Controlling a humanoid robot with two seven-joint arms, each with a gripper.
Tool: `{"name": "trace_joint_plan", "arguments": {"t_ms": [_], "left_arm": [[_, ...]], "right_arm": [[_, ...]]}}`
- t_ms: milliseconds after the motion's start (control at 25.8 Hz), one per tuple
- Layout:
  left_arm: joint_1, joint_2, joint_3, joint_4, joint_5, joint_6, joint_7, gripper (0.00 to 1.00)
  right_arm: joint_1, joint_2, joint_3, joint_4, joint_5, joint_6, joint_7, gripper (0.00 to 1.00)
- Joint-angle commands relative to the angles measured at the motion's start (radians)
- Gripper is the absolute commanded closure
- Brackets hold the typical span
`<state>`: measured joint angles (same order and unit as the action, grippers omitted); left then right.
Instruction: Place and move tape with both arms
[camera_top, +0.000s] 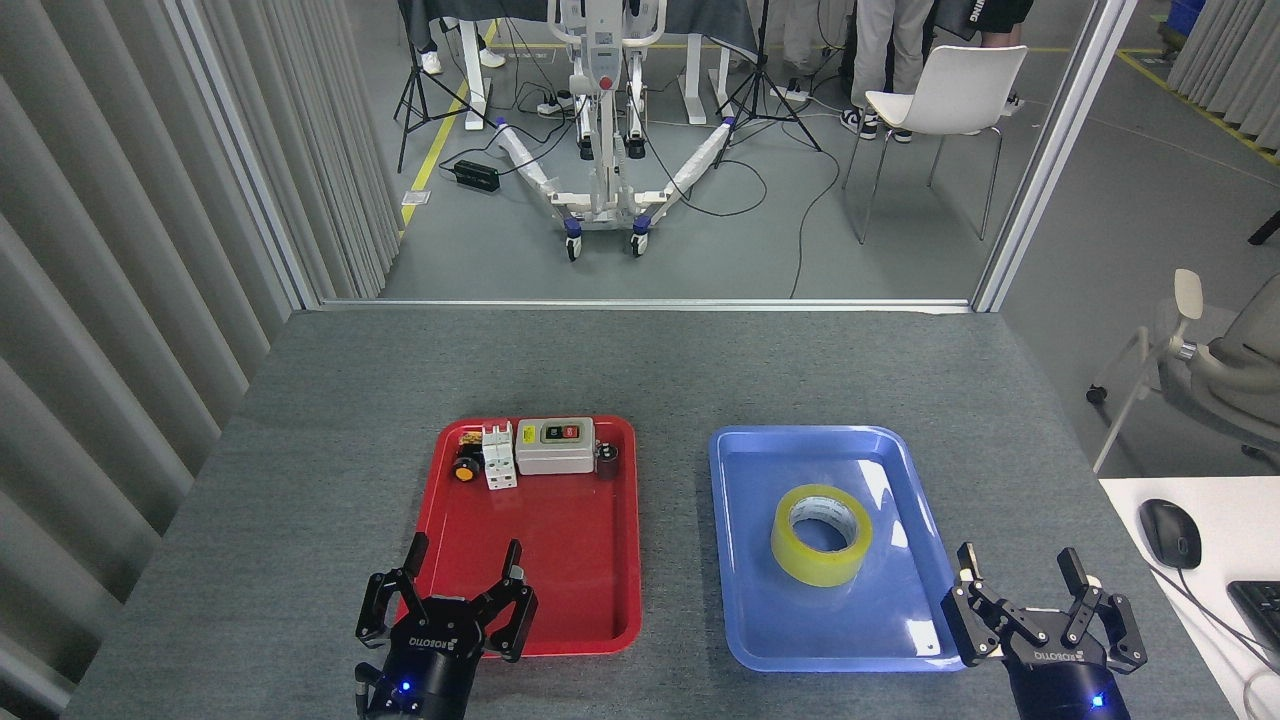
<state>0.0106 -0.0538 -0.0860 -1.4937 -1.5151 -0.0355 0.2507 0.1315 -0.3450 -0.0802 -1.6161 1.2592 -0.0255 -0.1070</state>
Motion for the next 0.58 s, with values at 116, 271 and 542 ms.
{"name": "trace_joint_plan", "arguments": {"t_ms": [116, 271, 542], "left_arm": [[0.003, 0.031, 0.0, 0.013, 0.001, 0.0, 0.002, 0.0], [0.002, 0.041, 0.002, 0.023, 0.001, 0.0, 0.006, 0.0], [0.002, 0.045, 0.002, 0.036, 0.0, 0.0, 0.006, 0.0]], "right_arm": [[0.003, 0.0, 0.0, -0.001, -0.004, -0.005, -0.002, 0.01], [0.013, -0.002, 0.0, -0.001, -0.004, -0.004, -0.002, 0.01], [0.013, -0.002, 0.0, -0.001, -0.004, -0.005, -0.002, 0.01]]}}
